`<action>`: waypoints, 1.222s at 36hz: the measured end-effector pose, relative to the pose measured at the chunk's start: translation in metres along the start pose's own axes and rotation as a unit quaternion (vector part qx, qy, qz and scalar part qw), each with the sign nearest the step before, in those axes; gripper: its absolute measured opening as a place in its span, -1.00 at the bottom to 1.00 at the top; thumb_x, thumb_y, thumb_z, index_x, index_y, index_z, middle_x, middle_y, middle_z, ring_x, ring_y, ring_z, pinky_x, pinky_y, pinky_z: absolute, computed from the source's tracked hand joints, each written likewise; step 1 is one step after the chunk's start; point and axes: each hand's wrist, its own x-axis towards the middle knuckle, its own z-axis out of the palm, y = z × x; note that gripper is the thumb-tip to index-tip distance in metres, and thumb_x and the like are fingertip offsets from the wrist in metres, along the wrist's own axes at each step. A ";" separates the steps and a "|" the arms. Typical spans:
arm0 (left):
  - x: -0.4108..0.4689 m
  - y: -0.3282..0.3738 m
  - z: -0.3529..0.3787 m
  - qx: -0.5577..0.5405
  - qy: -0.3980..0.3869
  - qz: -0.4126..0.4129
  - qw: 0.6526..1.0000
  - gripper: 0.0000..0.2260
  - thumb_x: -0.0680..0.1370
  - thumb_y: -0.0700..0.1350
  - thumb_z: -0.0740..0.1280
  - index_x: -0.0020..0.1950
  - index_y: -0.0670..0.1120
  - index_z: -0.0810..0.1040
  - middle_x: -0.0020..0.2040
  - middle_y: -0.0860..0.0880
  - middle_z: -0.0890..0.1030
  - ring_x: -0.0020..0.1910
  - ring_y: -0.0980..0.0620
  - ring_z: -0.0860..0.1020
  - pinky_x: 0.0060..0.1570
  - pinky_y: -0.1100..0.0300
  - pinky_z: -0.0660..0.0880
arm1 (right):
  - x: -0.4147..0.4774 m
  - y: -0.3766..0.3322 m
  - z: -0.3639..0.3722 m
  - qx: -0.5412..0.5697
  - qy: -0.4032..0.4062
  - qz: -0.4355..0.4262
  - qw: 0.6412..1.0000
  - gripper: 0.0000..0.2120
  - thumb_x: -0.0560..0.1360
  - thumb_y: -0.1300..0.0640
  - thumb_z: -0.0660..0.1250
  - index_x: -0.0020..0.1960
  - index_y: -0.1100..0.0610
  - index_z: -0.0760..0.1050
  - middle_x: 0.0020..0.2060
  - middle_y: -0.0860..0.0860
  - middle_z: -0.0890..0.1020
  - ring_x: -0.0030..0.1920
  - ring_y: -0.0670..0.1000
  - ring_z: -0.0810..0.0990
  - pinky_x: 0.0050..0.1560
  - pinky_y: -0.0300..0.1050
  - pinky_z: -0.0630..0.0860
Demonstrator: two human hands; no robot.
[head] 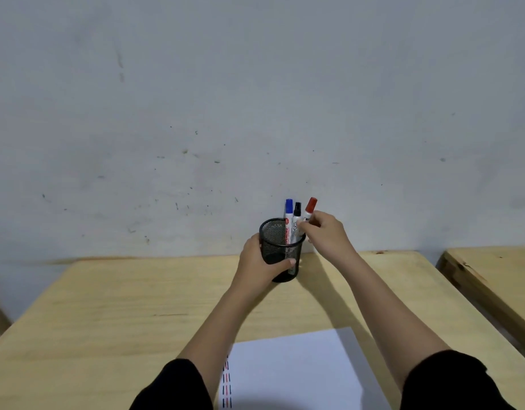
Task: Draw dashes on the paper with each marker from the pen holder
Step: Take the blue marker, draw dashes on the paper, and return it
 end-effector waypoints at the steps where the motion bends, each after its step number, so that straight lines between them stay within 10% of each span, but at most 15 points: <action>1: 0.001 -0.001 0.001 0.001 0.003 -0.001 1.000 -0.34 0.15 0.15 0.53 0.20 0.03 0.46 0.16 0.03 0.55 0.16 0.05 0.55 0.18 -0.01 0.52 | 0.002 0.001 0.000 -0.006 -0.006 0.008 1.000 -0.80 0.49 0.16 0.29 -0.29 0.15 0.37 -0.37 0.02 0.43 -0.29 0.05 0.37 -0.33 -0.14 0.27; 9: 0.003 -0.004 0.002 -0.002 0.010 0.012 1.000 -0.39 0.16 0.15 0.52 0.16 0.05 0.47 0.13 0.05 0.56 0.14 0.06 0.55 0.16 -0.01 0.53 | 0.010 -0.004 0.004 -0.065 -0.025 -0.003 0.998 -0.93 0.42 0.26 0.31 -0.12 0.18 0.44 -0.28 0.02 0.48 -0.28 -0.02 0.43 -0.42 -0.33 0.32; 19: 0.006 -0.008 0.003 -0.012 0.004 0.010 1.000 -0.40 0.16 0.14 0.52 0.13 0.04 0.46 0.12 0.04 0.55 0.11 0.07 0.56 0.12 -0.01 0.55 | 0.007 0.000 0.017 -0.079 0.102 -0.083 0.988 -0.59 0.34 0.35 0.36 0.15 0.19 0.38 0.04 0.03 0.36 -0.08 0.00 0.43 -0.19 -0.32 0.30; 30: 0.007 -0.010 0.004 -0.017 0.000 0.009 1.000 -0.41 0.21 0.11 0.54 0.17 0.05 0.45 0.13 0.05 0.52 0.12 0.09 0.54 0.10 0.03 0.56 | 0.013 -0.013 0.040 -0.152 0.073 -0.130 0.977 -0.89 0.43 0.20 0.32 -0.13 0.26 0.51 -0.22 0.12 0.62 -0.18 0.12 0.59 -0.11 0.05 0.57; 44: 0.003 -0.008 0.003 -0.043 -0.003 0.002 0.999 -0.36 0.16 0.13 0.50 0.18 0.01 0.43 0.15 0.01 0.50 0.11 0.07 0.54 0.09 0.04 0.56 | 0.019 -0.018 0.057 -0.244 0.049 -0.070 0.966 -0.84 0.42 0.16 0.33 -0.10 0.26 0.54 -0.13 0.15 0.61 -0.16 0.16 0.59 -0.26 -0.08 0.48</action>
